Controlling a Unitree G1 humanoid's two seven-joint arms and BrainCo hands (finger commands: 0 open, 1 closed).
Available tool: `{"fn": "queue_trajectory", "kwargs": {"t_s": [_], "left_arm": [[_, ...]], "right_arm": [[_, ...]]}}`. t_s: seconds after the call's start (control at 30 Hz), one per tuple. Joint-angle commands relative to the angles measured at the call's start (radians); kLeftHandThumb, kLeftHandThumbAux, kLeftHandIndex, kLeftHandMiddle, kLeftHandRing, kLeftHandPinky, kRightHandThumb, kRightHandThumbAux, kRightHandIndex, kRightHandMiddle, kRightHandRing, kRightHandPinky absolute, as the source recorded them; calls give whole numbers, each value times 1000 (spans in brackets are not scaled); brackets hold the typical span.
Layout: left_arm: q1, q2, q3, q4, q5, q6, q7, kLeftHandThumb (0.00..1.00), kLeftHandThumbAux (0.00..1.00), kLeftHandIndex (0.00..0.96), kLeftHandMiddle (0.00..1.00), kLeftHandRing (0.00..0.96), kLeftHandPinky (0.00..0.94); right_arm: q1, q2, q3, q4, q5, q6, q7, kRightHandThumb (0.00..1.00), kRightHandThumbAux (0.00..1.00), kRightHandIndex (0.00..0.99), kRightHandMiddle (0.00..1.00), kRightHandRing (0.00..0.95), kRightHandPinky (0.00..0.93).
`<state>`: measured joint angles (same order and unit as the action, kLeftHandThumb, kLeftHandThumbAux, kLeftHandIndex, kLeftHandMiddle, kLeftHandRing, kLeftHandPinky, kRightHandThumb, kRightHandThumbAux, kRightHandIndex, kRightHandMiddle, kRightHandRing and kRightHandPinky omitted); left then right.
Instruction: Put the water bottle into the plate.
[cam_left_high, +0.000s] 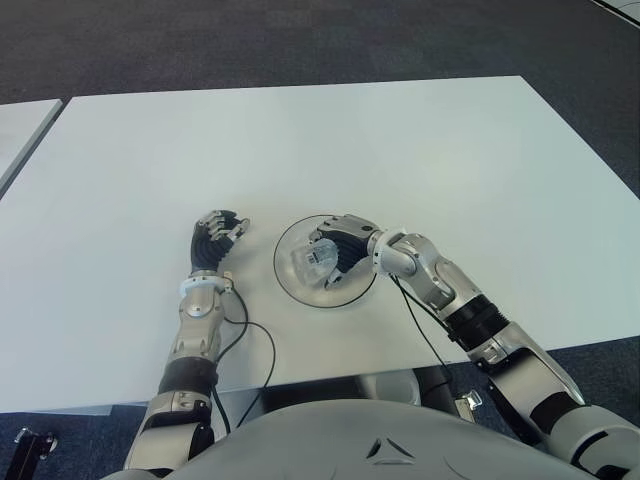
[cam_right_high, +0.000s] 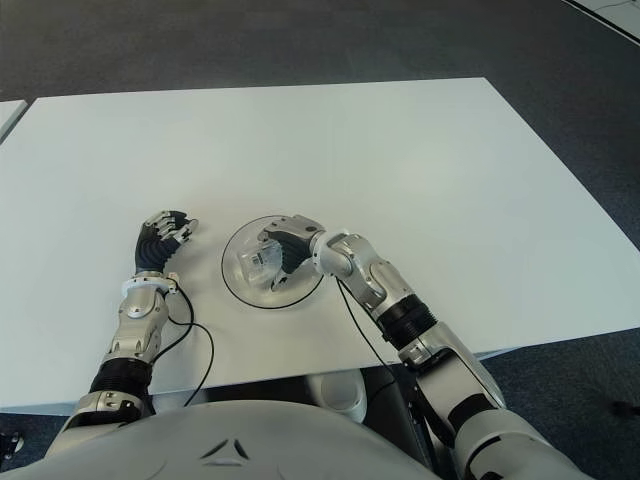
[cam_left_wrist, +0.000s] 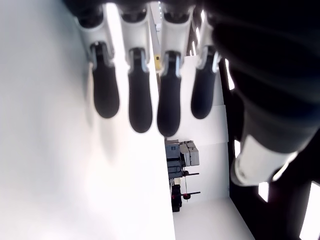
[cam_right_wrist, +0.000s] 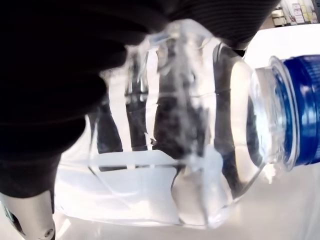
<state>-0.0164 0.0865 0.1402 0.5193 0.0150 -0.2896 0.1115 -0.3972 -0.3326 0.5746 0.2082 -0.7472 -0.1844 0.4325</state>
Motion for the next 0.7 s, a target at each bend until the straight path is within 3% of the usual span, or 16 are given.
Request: {"fn": "queue_trajectory", "kwargs": {"t_s": [0.03,0.33,0.7], "left_arm": [[55,-9,-5,67,-7,81,-17,703,718,428,495,485,469],[56,-9,-7,62,-5,88,-15,704,717,429,496,487,477],[56,-11,-5,62,-7,89,-12,706,717,429,496,487,474]], "right_arm": [[27,-5,19,-20,-17,50,39,246,776,112,141,157,196],[25,-9,33,-33,-34,63,37,182,720,7,20,27,75],[41,-27,30,-55,-30,28,-12,98,584,0,0,0,8]]}}
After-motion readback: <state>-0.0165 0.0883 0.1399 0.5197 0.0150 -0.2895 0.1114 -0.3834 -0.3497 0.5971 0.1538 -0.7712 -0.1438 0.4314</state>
